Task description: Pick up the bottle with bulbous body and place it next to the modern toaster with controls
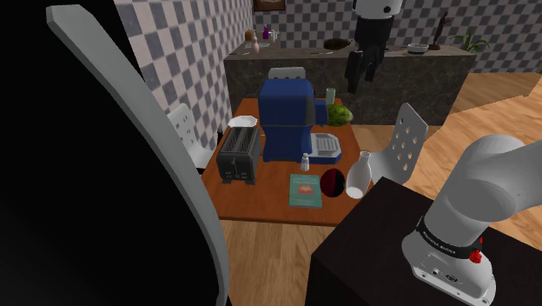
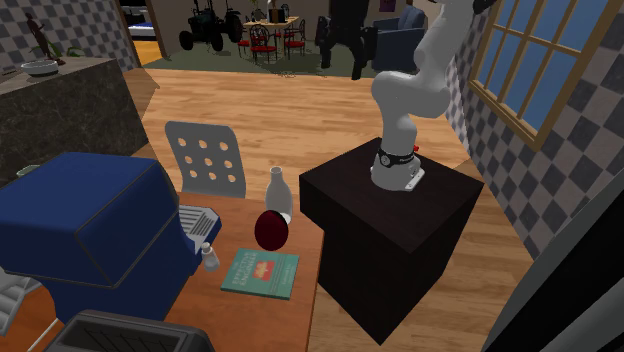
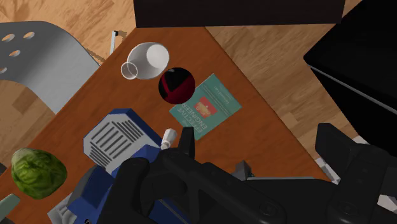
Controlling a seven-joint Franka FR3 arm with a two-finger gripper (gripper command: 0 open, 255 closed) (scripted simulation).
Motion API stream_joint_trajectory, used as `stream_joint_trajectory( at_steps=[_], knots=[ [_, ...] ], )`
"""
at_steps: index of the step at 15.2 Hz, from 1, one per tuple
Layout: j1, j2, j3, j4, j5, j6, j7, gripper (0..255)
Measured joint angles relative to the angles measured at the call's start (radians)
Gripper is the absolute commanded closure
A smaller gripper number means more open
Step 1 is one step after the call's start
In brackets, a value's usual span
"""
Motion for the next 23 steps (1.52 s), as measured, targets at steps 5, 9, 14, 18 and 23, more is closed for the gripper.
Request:
stream_joint_trajectory(
  at_steps=[5,9,14,18,23],
  knots=[
    [-0.016,0.003,-0.045,-0.076,-0.023,0.072,-0.039,0],
    [-0.036,0.027,-0.097,-0.164,-0.049,0.177,-0.081,0],
    [-0.072,0.092,-0.18,-0.255,-0.093,0.325,-0.149,0],
    [-0.099,0.169,-0.244,-0.311,-0.122,0.45,-0.2,0],
    [-0.122,0.308,-0.325,-0.342,-0.143,0.611,-0.266,0]
  ],
)
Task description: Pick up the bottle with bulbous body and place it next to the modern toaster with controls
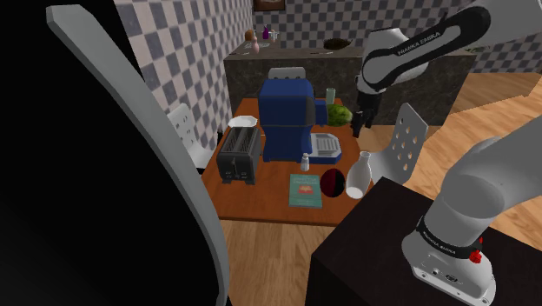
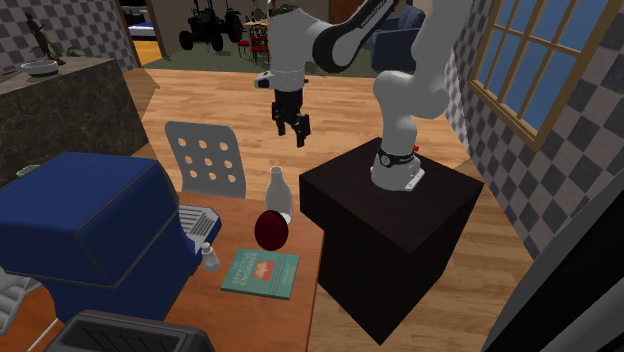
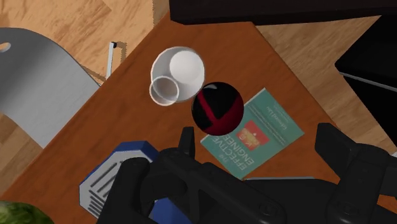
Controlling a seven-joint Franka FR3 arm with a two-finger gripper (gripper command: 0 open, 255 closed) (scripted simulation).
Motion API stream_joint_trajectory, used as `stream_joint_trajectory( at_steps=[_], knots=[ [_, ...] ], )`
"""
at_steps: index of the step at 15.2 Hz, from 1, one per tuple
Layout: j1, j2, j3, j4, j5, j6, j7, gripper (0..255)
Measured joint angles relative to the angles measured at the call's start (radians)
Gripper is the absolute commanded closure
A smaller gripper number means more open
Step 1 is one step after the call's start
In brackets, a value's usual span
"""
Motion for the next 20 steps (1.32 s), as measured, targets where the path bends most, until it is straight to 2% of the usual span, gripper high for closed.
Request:
stream_joint_trajectory(
  at_steps=[6,11,14,20],
  knots=[
    [-0.016,0.2,-0.101,0.001,0.014,0.185,-0.108,0],
    [-0.012,0.414,-0.172,0.041,0.114,0.336,-0.245,0],
    [-0.018,0.516,-0.182,0.069,0.192,0.394,-0.324,0],
    [-0.034,0.636,-0.154,0.083,0.302,0.487,-0.409,0]
  ],
)
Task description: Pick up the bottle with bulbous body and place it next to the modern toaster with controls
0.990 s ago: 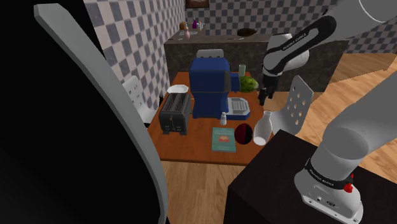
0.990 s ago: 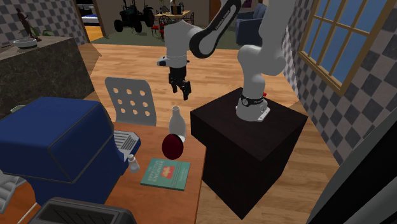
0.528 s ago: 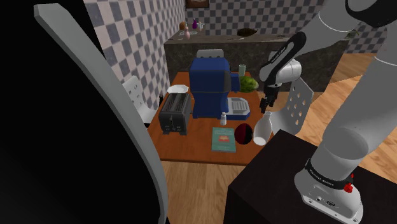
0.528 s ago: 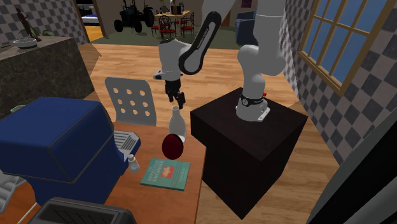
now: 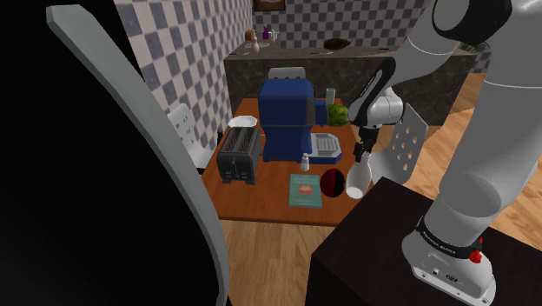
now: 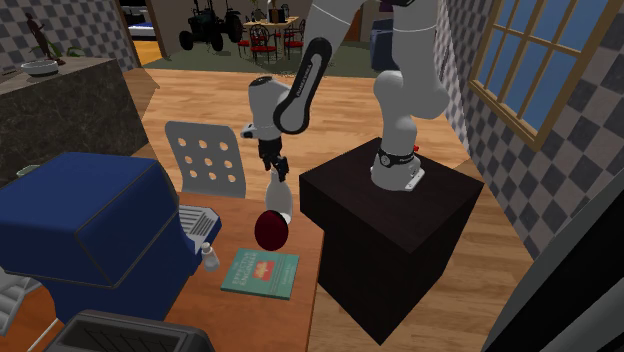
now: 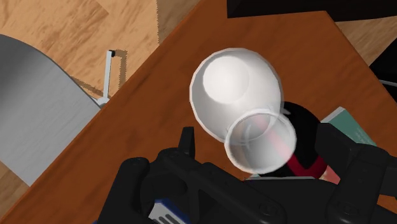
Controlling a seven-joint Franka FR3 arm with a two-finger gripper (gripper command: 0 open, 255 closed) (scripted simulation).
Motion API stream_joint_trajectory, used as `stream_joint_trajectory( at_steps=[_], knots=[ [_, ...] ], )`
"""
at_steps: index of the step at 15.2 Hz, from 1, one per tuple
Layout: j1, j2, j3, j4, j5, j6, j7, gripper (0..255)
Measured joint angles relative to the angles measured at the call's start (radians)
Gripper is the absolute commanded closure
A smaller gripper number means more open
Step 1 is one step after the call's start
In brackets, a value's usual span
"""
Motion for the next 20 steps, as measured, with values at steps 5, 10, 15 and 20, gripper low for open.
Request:
stream_joint_trajectory(
  at_steps=[5,10,15,20],
  knots=[
    [-0.006,0.023,0.01,0.001,0.024,0.02,-0.017,0],
    [-0.007,0.023,0.011,0.001,0.024,0.021,-0.018,255],
    [-0.006,0.023,0.011,0.001,0.024,0.02,-0.017,255],
    [0.0,0.002,0.0,-0.001,0.002,0.003,-0.001,255]
  ],
)
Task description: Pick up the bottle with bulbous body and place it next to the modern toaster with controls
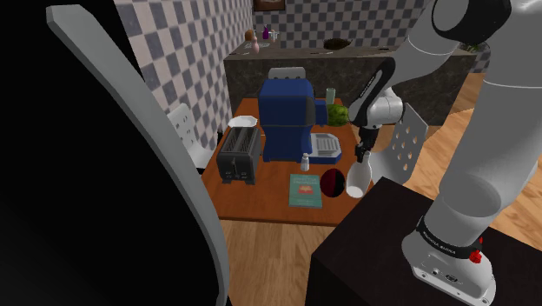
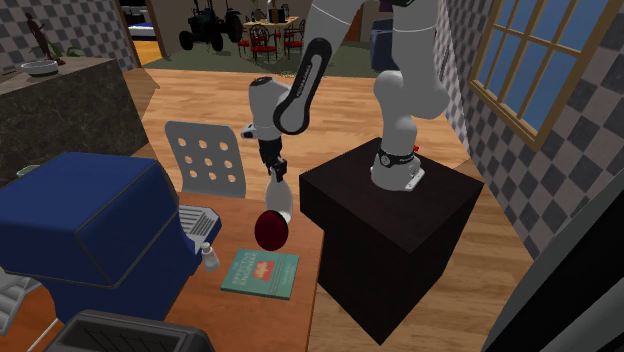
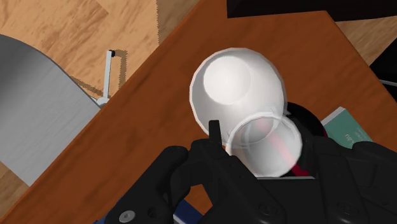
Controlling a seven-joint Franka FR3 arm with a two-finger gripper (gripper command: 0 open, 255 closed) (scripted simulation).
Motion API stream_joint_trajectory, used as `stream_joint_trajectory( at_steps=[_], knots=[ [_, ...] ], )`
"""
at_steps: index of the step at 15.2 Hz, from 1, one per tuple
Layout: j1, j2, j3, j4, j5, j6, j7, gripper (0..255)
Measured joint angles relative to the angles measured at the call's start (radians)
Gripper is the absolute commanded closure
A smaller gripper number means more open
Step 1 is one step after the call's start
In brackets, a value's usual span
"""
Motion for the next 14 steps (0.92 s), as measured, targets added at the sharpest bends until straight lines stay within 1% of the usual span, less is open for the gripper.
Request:
stream_joint_trajectory(
  at_steps=[6,14],
  knots=[
    [0.015,-0.096,-0.032,-0.003,-0.092,-0.082,0.064,255],
    [0.014,-0.211,-0.042,0.011,-0.182,-0.2,0.127,255]
  ],
)
